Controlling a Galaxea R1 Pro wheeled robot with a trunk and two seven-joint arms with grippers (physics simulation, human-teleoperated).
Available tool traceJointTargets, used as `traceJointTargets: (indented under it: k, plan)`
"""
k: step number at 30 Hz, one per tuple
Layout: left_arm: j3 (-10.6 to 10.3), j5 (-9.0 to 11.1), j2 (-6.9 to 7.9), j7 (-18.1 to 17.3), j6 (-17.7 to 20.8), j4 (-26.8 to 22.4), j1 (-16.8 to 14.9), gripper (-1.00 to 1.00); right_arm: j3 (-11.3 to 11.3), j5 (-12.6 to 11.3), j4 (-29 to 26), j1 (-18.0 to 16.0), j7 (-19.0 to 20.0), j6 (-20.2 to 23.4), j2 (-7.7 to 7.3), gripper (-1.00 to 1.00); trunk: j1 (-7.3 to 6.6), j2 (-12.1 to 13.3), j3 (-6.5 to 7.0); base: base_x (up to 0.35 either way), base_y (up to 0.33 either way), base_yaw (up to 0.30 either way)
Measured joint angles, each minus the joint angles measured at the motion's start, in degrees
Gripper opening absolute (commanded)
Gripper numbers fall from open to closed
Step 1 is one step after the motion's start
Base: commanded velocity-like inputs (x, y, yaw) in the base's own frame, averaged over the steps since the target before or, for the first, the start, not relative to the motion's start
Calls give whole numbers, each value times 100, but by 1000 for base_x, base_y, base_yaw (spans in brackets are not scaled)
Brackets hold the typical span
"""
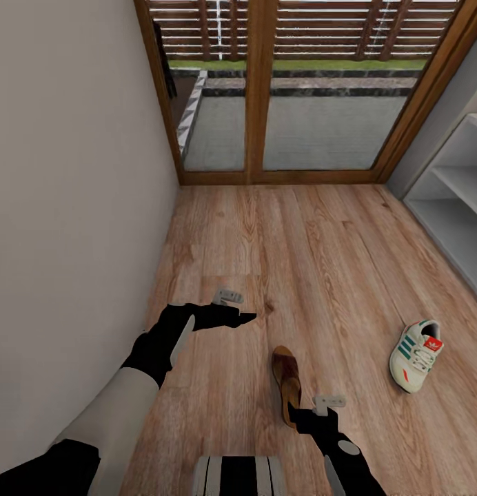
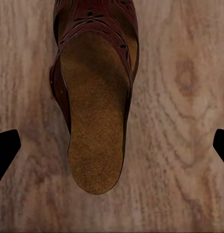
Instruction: Pick up the two gym shoes and the two sandals from the corridor floor and place them onto the hallstand (shoe rack) in the corridor, making sure they are on the rack and not on the floor. Arrange them so the two gym shoes are next to each other and the two sandals are next to each other.
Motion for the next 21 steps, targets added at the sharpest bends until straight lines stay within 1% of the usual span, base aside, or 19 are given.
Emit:
traceJointTargets:
  k: [12,21]
  plan:
    - [-10,-2,-7,13,-8,-9,-3,100,-4,0,-1,0,-2,0,-1,100,0,0,-105,0,0,14]
    - [-10,-1,-7,14,-16,-9,7,100,-8,0,-8,0,-6,0,-1,100,-1,0,-124,0,0,12]
